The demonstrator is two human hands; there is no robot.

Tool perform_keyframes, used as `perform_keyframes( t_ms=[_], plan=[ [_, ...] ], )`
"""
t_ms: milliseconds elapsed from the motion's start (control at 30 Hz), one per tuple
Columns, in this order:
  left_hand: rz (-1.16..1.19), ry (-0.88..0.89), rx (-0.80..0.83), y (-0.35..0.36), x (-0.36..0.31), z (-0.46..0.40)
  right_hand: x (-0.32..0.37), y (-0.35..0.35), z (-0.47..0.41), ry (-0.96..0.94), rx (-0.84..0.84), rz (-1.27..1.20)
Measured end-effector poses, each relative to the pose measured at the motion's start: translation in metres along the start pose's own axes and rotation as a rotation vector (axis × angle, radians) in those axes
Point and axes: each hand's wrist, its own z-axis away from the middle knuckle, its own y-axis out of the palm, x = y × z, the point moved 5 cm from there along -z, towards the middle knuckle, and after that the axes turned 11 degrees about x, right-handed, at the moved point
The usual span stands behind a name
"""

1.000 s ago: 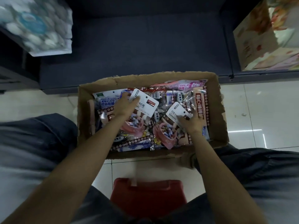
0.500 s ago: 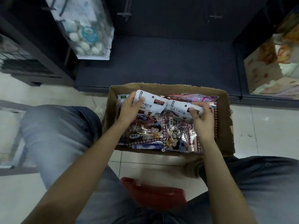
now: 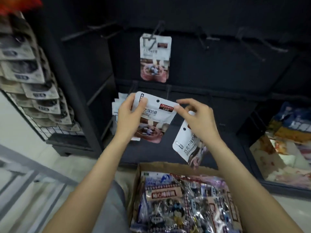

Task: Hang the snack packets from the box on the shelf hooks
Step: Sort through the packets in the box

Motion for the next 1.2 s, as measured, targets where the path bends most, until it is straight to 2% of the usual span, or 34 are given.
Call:
perform_keyframes(
  t_ms=[100, 233, 433, 700, 967, 1200],
  plan=[
    [0.065, 0.026, -0.060, -0.010, -0.018, -0.032, 0.028, -0.002, -0.035, -0.047, 0.010, -0.058],
    [0.162, -0.011, -0.087, -0.015, -0.020, -0.075, 0.040, -0.002, -0.079, -0.052, -0.091, -0.124],
    [0.246, -0.063, -0.098, -0.021, -0.015, -0.138, 0.056, -0.007, -0.136, -0.039, -0.213, 0.010],
    [0.137, -0.043, -0.080, -0.027, -0.006, -0.180, 0.048, -0.008, -0.174, -0.013, -0.228, 0.098],
    [0.000, 0.067, -0.072, -0.036, 0.002, -0.188, 0.040, -0.004, -0.183, -0.041, -0.220, 0.120],
    [-0.382, 0.102, -0.215, -0.040, 0.004, -0.215, 0.041, -0.003, -0.200, -0.024, -0.348, 0.251]
  ],
)
